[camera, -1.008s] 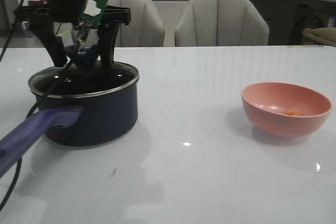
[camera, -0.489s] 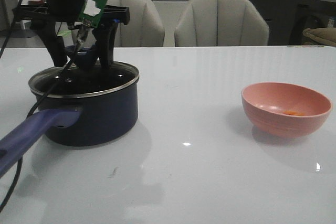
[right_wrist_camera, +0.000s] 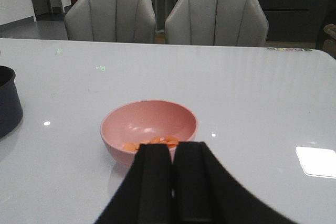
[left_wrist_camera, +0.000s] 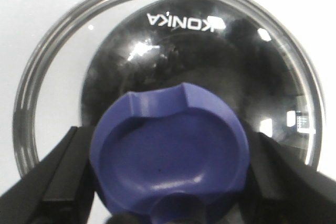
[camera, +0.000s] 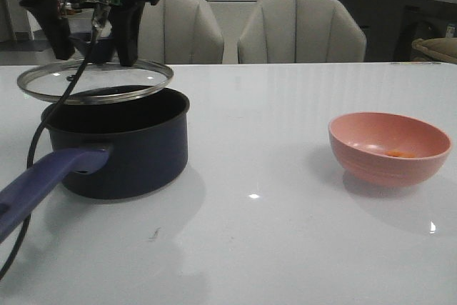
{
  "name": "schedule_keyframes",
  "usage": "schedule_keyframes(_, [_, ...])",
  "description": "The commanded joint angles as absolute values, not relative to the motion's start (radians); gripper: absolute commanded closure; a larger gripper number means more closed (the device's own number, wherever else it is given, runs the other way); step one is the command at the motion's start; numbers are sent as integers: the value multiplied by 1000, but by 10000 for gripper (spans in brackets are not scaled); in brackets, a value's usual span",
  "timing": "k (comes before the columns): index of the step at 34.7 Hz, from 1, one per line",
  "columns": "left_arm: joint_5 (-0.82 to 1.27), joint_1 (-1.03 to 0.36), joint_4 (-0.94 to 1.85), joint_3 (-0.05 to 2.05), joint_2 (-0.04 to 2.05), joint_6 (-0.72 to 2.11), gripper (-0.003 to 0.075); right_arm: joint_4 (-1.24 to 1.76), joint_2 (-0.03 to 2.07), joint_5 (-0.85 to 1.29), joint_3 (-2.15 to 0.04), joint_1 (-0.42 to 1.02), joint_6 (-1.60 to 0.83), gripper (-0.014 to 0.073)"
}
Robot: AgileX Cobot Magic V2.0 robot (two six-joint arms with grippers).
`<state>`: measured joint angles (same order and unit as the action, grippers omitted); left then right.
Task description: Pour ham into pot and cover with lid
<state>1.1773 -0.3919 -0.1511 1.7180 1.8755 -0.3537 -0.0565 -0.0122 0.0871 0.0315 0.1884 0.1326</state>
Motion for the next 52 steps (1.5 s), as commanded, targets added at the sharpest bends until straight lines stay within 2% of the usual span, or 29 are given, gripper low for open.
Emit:
schedule_keyframes(1, [1197, -362, -212, 1752, 1794, -312, 402, -64, -30, 0, 22, 185, 126, 445])
schedule_keyframes(5, [1238, -304, -239, 1750, 1770, -272, 402, -64, -30, 0, 22, 185, 126, 445])
schedule_keyframes(11, [1209, -143, -188, 1711, 1702, -228, 402, -64, -30, 0, 22, 185, 126, 445])
schedule_keyframes(18, [1097, 61, -57, 1525, 1642, -127, 402, -64, -30, 0, 22, 185, 126, 445])
schedule_keyframes(23, [994, 149, -15, 1368, 1636, -56, 402, -64, -30, 0, 22, 185, 126, 445])
schedule_keyframes(33, [727, 164, -16, 1131, 1642, -34, 402, -64, -30, 0, 22, 185, 126, 445])
schedule_keyframes(47, [719, 163, -21, 1112, 1731, -34, 394, -64, -30, 0, 22, 185, 126, 445])
schedule_keyframes(49, [719, 163, -31, 1112, 1733, -34, 370, -64, -30, 0, 22, 185, 126, 445])
schedule_keyframes(52, [719, 163, -36, 1114, 1733, -34, 269, -64, -30, 0, 22, 185, 126, 445])
